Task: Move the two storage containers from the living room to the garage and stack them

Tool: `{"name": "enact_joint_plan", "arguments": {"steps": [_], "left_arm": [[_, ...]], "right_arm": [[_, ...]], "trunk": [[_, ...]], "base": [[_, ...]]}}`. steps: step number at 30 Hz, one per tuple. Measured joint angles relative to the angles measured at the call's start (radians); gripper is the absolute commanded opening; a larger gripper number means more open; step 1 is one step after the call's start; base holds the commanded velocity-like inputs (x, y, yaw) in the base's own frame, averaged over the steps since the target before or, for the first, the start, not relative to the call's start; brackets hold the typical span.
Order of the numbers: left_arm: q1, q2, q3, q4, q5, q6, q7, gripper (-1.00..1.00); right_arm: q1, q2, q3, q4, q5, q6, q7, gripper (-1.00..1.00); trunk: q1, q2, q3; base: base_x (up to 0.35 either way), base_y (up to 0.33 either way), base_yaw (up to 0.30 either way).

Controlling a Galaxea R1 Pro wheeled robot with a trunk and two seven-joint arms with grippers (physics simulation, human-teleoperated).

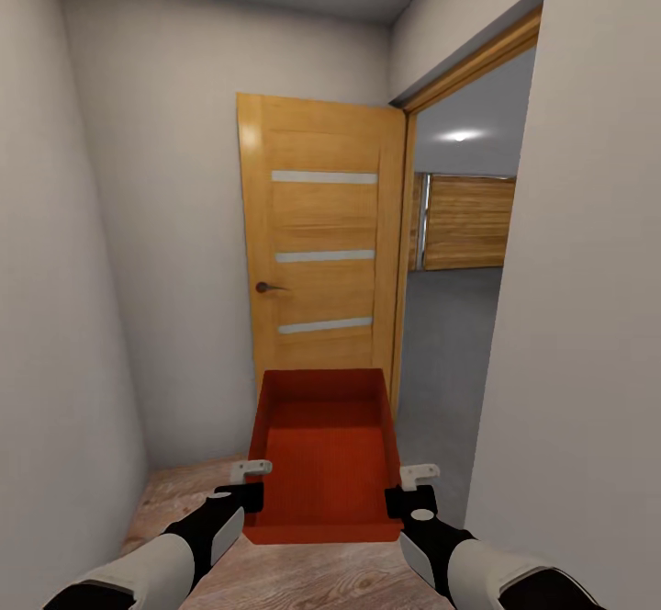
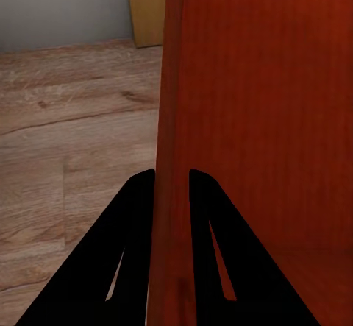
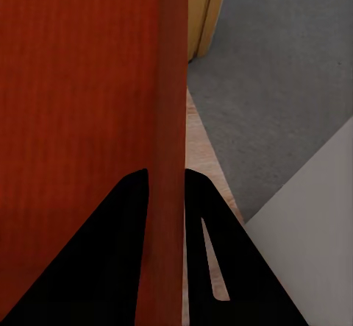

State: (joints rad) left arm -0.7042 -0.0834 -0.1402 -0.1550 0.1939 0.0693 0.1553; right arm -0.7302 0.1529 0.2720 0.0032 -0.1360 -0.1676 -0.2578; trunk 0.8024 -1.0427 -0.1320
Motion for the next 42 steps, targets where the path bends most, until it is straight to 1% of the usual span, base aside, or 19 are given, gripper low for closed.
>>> {"name": "enact_joint_plan", "arguments": {"steps": [5,18,33,42], "left_arm": [[0.000,0.000,0.000,0.000,0.000,-0.001,0.000,-1.00],[0.000,0.000,0.002,0.000,-0.001,0.000,-0.001,-1.00],[0.000,0.000,0.012,0.002,-0.010,-0.002,-0.005,-1.00],[0.000,0.000,0.011,0.003,-0.009,-0.003,-0.005,-1.00]], "right_arm": [[0.000,0.000,0.000,0.000,0.000,-0.001,0.000,-1.00],[0.000,0.000,-0.001,0.000,0.001,0.000,0.000,-1.00],[0.000,0.000,0.000,-0.001,0.000,0.000,0.001,-1.00],[0.000,0.000,0.001,-0.001,0.000,0.000,0.001,-1.00]], "trunk": [[0.000,0.000,0.000],[0.000,0.000,0.000],[0.000,0.000,0.000],[0.000,0.000,0.000]], "base": [[0.000,0.000,-0.029],[0.007,0.003,-0.225],[0.227,0.198,-0.027],[0.235,0.197,-0.230]]}}
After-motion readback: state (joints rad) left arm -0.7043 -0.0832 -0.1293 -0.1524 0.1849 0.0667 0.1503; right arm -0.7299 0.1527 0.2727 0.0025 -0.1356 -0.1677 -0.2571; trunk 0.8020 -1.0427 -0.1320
